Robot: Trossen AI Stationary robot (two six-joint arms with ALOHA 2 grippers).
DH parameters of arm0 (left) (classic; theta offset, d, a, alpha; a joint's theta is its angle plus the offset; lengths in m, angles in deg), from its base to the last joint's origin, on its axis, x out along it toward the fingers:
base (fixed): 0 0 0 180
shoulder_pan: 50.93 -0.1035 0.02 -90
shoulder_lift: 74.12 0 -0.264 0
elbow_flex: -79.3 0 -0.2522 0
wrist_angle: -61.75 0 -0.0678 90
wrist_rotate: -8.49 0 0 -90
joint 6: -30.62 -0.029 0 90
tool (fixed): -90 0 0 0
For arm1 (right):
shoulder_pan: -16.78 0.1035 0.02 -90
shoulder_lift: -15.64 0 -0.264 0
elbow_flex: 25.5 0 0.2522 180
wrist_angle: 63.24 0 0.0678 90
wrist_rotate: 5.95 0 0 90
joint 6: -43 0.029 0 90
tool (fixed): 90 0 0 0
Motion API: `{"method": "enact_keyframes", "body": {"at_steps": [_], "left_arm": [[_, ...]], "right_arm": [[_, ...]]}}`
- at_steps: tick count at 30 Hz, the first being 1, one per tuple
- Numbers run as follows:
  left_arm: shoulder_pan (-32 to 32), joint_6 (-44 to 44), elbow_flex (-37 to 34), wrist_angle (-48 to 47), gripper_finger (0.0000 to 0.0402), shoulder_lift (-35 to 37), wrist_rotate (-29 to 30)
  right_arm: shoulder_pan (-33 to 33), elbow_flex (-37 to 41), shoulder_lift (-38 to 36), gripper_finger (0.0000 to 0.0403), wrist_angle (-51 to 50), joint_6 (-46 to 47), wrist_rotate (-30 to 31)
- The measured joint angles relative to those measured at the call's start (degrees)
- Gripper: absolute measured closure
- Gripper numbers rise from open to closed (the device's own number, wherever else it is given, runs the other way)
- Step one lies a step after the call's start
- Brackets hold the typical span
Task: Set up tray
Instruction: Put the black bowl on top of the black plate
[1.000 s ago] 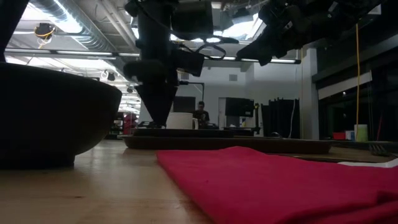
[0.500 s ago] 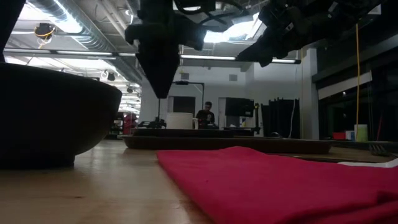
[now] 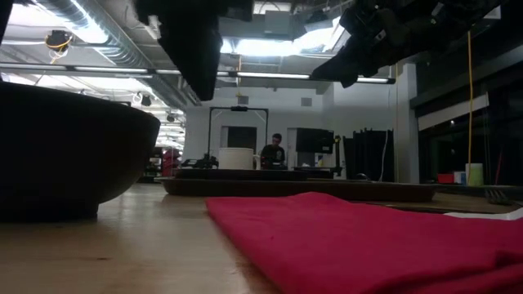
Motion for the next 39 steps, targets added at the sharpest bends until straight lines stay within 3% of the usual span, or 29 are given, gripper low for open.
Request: {"method": "enact_keyframes", "body": {"at_steps": [7,17,30,39], "left_arm": [[5.2,6.6,-0.4,0.3,0.0279,0.1,-0.1],[9.7,23.8,-0.5,0.4,0.0279,0.1,-0.2],[13.7,38.8,-0.5,8.9,0.0279,-0.1,-7.5],[15.8,50.4,-0.5,9.5,0.0279,-0.9,-7.4]], "right_arm": [[0.0,0.0,0.0,0.0375,0.1,0.2,0.0],[2.7,0.0,0.0,0.0375,1.1,-2.9,0.1],[5.7,1.0,0.0,0.0375,1.2,-1.2,0.1],[6.5,2.6,0.1,0.0375,1.1,2.7,0.1]]}}
